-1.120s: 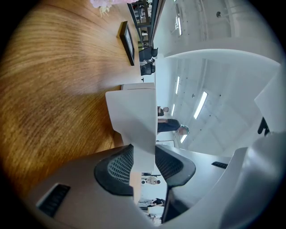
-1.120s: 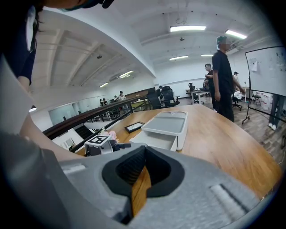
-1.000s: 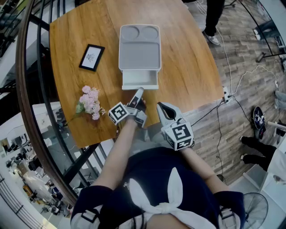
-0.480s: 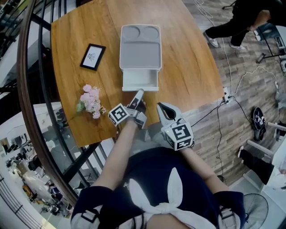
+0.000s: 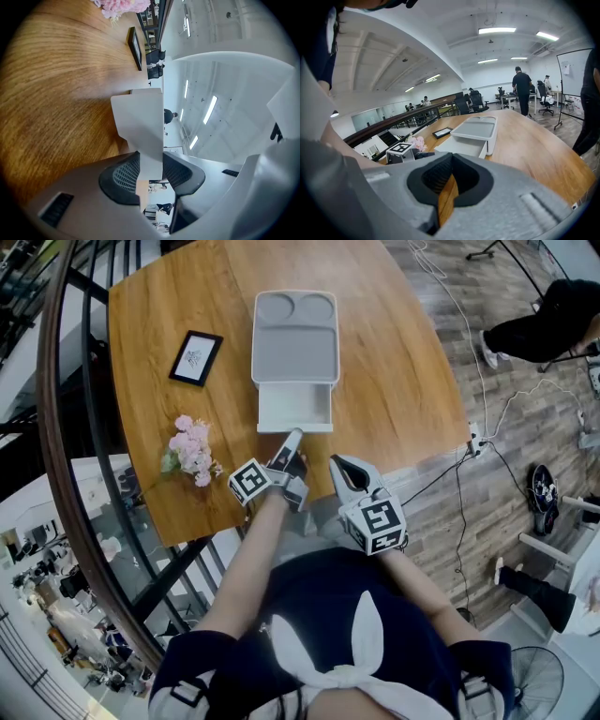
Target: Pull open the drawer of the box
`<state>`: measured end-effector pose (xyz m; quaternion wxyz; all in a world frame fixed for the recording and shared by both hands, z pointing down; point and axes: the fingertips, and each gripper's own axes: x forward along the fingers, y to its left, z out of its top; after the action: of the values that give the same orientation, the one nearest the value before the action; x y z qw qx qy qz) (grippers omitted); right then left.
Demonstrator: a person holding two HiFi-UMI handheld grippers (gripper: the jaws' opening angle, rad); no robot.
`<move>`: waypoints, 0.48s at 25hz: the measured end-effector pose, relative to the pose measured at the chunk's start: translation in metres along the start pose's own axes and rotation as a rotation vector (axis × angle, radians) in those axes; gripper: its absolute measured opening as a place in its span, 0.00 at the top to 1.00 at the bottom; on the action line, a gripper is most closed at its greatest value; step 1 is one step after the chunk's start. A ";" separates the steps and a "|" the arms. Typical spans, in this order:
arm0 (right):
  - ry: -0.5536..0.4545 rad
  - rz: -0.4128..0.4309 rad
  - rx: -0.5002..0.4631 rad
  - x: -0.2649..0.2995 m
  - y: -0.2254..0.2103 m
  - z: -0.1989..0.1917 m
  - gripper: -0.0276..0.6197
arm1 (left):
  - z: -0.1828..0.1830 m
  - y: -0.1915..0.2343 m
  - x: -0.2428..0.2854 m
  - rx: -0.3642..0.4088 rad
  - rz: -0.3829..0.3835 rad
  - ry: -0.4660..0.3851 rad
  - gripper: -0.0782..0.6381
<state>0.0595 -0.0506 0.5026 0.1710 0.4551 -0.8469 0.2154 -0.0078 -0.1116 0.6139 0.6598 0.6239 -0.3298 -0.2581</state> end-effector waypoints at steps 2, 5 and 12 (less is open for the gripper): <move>-0.003 0.002 -0.003 -0.001 0.001 0.000 0.96 | -0.001 -0.001 -0.001 -0.005 -0.001 0.001 0.66; -0.001 -0.001 -0.003 -0.003 0.000 -0.001 0.96 | -0.003 0.000 -0.003 0.004 0.003 0.002 0.66; -0.005 -0.002 -0.006 -0.004 0.003 -0.001 0.96 | -0.004 0.000 -0.006 -0.010 0.006 0.003 0.66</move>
<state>0.0587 -0.0460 0.5006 0.1705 0.4558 -0.8476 0.2118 -0.0085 -0.1040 0.6131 0.6642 0.6200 -0.3293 -0.2569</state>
